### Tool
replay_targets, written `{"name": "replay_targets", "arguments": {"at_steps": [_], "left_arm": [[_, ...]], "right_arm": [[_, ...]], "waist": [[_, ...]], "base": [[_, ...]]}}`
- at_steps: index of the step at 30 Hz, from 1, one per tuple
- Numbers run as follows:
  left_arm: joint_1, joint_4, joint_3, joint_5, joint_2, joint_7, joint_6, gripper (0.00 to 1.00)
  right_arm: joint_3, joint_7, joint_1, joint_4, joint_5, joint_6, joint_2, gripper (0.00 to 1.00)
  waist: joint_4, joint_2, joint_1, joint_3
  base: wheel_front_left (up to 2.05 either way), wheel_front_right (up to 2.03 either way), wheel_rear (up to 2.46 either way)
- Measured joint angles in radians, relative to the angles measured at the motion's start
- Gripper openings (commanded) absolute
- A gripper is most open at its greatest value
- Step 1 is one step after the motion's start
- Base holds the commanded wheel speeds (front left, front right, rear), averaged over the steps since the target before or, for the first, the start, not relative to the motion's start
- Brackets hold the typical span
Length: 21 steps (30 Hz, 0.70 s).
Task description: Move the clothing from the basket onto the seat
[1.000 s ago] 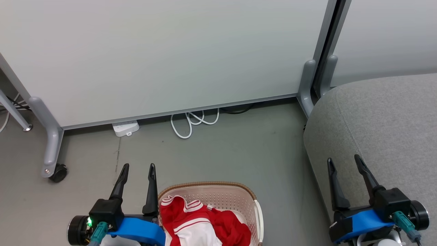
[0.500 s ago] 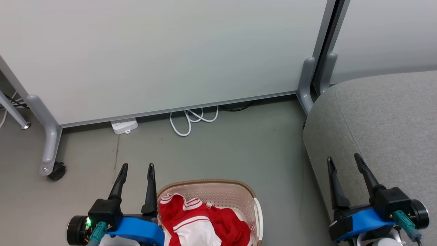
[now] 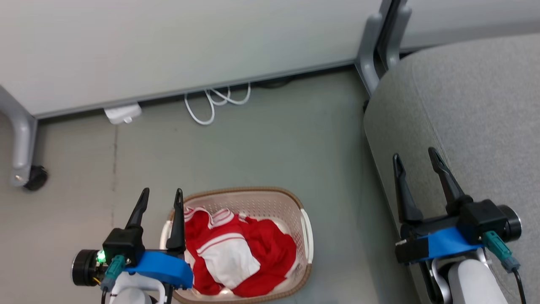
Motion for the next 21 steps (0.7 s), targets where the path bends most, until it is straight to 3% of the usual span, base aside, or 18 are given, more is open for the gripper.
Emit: {"name": "replay_targets", "arguments": {"at_steps": [21], "left_arm": [[-0.311,0.457,0.042,-0.007,0.093,0.024,0.011,1.0]], "right_arm": [[0.127,-0.041,-0.218,0.026,0.12,0.0,-0.001,1.0]], "waist": [[-0.199,0.0,0.0002,0.408]], "base": [[0.0,0.0,0.0]]}}
